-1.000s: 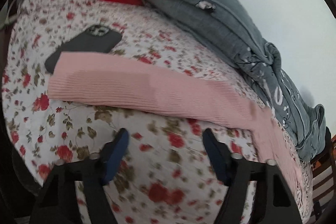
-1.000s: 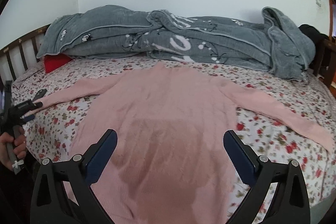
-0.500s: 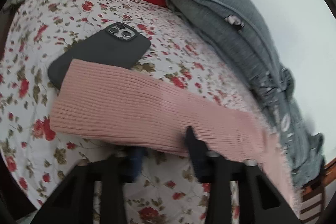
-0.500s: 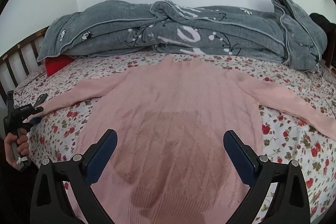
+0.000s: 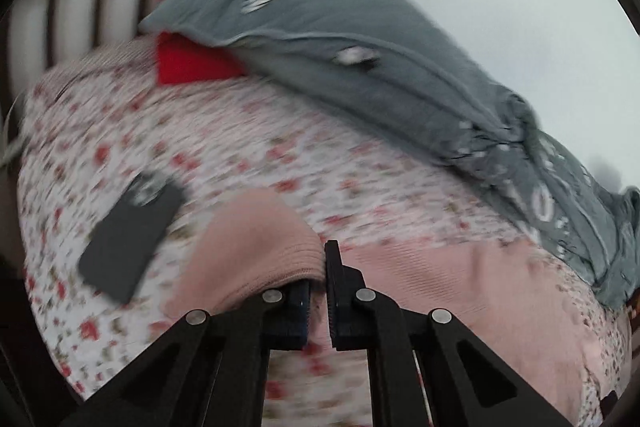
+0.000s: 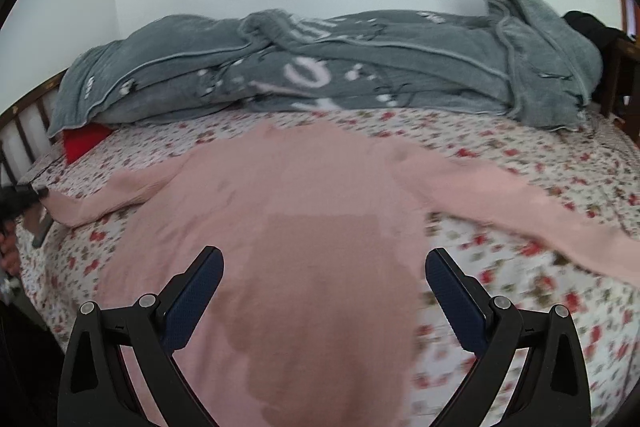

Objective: Fold small clothes
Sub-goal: 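Fold the held sleeve across the sweater body and release it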

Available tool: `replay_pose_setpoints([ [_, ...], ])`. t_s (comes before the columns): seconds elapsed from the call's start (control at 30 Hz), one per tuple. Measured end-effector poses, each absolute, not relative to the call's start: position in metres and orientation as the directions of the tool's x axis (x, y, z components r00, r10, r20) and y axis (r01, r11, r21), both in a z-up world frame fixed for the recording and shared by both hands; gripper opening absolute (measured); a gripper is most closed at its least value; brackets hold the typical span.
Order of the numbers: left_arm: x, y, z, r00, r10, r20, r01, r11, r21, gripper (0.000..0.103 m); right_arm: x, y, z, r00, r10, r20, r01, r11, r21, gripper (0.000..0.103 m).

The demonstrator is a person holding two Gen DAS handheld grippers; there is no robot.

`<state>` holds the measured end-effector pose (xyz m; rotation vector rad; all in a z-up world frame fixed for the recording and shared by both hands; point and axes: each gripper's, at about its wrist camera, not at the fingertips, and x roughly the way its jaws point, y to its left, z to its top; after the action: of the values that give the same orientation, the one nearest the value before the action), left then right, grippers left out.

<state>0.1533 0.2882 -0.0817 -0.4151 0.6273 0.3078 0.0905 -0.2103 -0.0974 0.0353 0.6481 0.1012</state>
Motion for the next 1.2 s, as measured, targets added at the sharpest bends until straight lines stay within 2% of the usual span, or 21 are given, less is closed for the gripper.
replay_pose_setpoints([
  [0.23,0.213,0.168,-0.031,0.805,0.033,-0.592,-0.201,0.954,-0.220,0.007,0.078,-0.284,-0.104,0.798,0.031,-0.602,0.003,0.998,0.056,0.099],
  [0.4,0.245,0.052,-0.022,0.800,-0.079,-0.594,-0.042,0.981,-0.188,0.007,0.062,-0.333,-0.109,0.800,0.010,-0.600,0.061,0.993,0.097,0.099],
  [0.6,0.265,-0.093,-0.070,0.710,-0.229,-0.666,0.152,0.973,-0.172,0.007,0.049,-0.379,-0.119,0.803,0.000,-0.595,0.135,0.974,0.182,0.099],
  [0.73,0.270,-0.159,-0.125,0.629,-0.212,-0.748,0.196,0.974,-0.111,0.007,0.041,-0.391,-0.119,0.809,-0.004,-0.588,0.157,0.965,0.210,0.099],
  [0.87,0.265,-0.186,-0.152,0.571,-0.183,-0.801,0.267,0.963,-0.030,0.011,0.035,-0.393,-0.121,0.807,-0.010,-0.591,0.158,0.967,0.200,0.099],
  [0.9,0.263,-0.183,-0.151,0.559,-0.188,-0.808,0.291,0.956,-0.021,0.014,0.035,-0.392,-0.122,0.806,-0.010,-0.592,0.155,0.968,0.195,0.099],
  [0.93,0.257,-0.175,-0.146,0.561,-0.206,-0.801,0.313,0.949,-0.025,0.024,0.037,-0.391,-0.125,0.804,-0.012,-0.594,0.155,0.970,0.190,0.099],
  [0.97,0.255,-0.161,-0.138,0.576,-0.220,-0.788,0.311,0.950,-0.038,0.038,0.039,-0.390,-0.126,0.803,-0.008,-0.596,0.152,0.970,0.192,0.099],
  [1.0,0.250,-0.149,-0.130,0.597,-0.235,-0.767,0.303,0.951,-0.056,0.048,0.043,-0.389,-0.128,0.802,0.001,-0.598,0.146,0.969,0.198,0.099],
  [1.03,0.244,-0.131,-0.120,0.628,-0.259,-0.734,0.289,0.953,-0.090,0.068,0.048,-0.387,-0.129,0.799,0.013,-0.601,0.139,0.969,0.206,0.099],
  [1.07,0.240,-0.117,-0.111,0.656,-0.280,-0.701,0.278,0.953,-0.120,0.079,0.055,-0.383,-0.130,0.796,0.023,-0.604,0.132,0.969,0.211,0.099],
  [1.2,0.220,-0.041,-0.089,0.731,-0.298,-0.614,0.222,0.955,-0.199,0.080,0.082,-0.363,-0.127,0.797,0.065,-0.601,0.085,0.972,0.217,0.099],
])
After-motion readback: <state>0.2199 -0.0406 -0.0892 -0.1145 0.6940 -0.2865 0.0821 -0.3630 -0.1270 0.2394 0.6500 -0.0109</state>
